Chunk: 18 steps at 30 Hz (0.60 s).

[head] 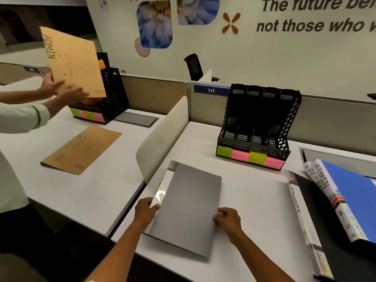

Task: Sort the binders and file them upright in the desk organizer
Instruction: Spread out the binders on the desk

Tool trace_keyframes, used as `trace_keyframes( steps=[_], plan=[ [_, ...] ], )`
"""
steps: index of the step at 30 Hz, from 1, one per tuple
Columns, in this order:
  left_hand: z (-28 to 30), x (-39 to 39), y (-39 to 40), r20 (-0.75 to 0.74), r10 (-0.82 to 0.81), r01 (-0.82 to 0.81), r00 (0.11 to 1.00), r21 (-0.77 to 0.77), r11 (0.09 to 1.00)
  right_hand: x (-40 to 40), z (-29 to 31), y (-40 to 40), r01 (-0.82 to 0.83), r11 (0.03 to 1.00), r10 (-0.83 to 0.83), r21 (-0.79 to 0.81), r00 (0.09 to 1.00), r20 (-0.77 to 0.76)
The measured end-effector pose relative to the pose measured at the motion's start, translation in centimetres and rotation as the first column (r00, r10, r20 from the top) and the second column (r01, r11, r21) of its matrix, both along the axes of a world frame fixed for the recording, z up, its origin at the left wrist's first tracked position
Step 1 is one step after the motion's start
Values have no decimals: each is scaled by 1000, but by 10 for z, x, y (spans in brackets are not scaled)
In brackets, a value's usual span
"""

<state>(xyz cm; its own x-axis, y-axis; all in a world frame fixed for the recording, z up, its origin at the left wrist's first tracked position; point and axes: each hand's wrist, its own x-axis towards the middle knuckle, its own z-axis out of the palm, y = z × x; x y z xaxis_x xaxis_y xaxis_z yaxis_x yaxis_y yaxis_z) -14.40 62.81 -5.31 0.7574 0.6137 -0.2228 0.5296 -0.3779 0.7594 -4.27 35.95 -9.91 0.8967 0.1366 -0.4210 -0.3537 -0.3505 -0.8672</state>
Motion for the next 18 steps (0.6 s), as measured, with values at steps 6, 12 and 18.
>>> trace_keyframes(
  steps=[6,12,18],
  plan=[
    [-9,-5,44,-77,-68,69,995,1,998,-21,2,39,32,997,-31,-64,999,13],
    [-18,-5,77,-181,-85,91,980,29,995,-39,2,72,63,987,-56,-150,997,48],
    [-23,-8,89,-312,-163,209,936,120,970,-52,3,93,49,967,-23,-252,994,106]
  ],
)
